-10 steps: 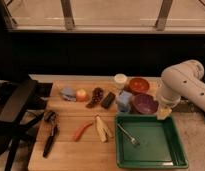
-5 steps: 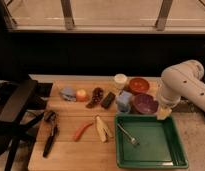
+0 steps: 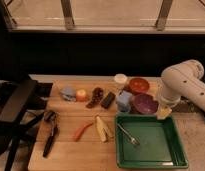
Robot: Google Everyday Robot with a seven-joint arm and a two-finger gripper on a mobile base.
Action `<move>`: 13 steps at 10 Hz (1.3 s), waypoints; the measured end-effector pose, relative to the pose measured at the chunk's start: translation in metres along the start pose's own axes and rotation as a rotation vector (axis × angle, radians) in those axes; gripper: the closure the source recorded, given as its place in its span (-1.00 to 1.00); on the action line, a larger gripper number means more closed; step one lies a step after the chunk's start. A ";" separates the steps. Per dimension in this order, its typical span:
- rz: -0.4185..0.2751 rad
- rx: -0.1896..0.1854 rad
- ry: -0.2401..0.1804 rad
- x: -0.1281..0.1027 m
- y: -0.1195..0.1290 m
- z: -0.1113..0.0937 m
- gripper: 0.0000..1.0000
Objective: Wipe table surface with brush
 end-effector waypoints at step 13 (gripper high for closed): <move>-1.147 0.042 -0.257 -0.190 -0.017 -0.011 -0.30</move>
